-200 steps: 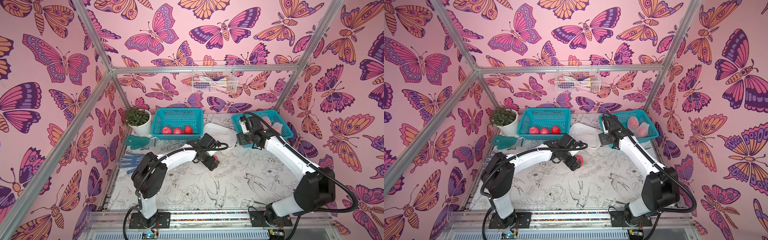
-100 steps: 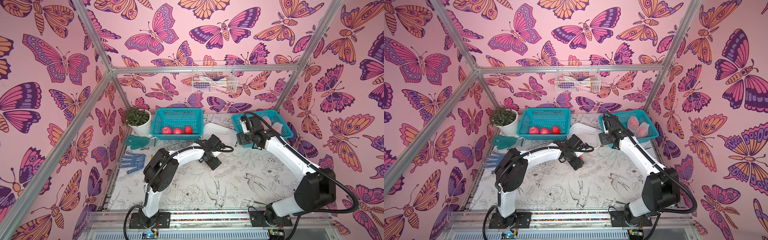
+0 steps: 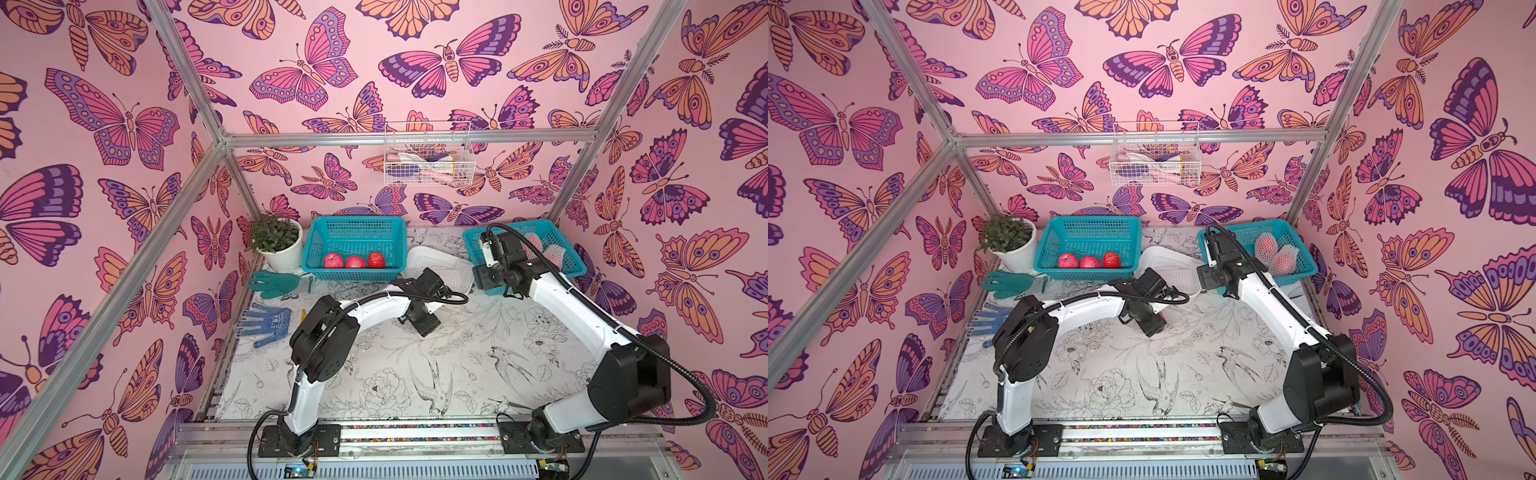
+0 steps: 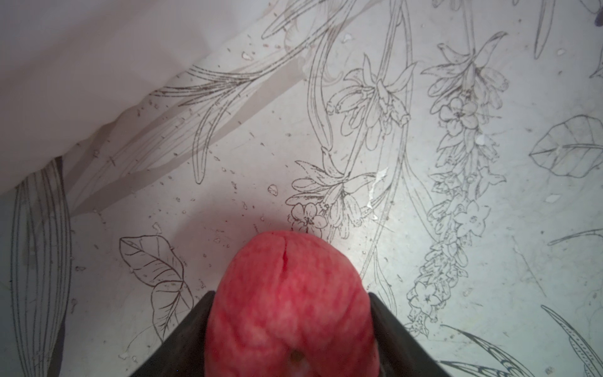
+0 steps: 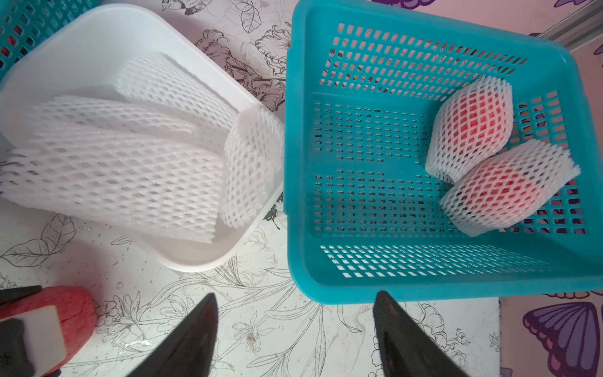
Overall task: Remove foam nets from apples
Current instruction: Pick up the apple from the center of the board, then place the apple in the basket.
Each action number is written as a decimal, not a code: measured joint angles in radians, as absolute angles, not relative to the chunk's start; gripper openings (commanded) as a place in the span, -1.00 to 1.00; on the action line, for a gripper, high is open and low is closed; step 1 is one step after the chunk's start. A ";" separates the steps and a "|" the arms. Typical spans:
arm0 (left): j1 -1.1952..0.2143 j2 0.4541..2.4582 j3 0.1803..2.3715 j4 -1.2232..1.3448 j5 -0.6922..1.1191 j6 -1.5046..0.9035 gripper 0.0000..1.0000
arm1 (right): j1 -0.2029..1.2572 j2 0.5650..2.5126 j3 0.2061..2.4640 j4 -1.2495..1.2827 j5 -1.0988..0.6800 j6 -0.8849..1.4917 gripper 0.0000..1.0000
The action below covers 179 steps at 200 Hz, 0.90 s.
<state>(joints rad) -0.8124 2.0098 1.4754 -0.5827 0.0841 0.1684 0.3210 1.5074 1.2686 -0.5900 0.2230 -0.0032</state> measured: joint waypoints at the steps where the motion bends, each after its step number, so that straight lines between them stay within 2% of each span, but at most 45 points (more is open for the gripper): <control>1: -0.812 2.009 1.475 -0.584 0.084 0.168 0.10 | 0.321 1.507 1.269 -0.590 0.223 -0.003 0.51; 56: -0.785 1.896 1.520 -0.706 0.059 0.172 0.05 | 0.321 1.505 1.269 -0.590 0.223 -0.003 0.51; 105: -0.580 1.825 1.754 -0.779 0.056 0.160 0.05 | 0.321 1.493 1.269 -0.587 0.216 -0.002 0.51; 136: -0.461 1.921 1.928 -0.800 0.039 0.151 0.03 | 0.320 1.490 1.269 -0.578 0.197 0.001 0.50; 179: -0.401 2.181 2.144 -0.823 0.060 0.139 0.02 | 0.320 1.490 1.269 -0.559 0.174 -0.001 0.50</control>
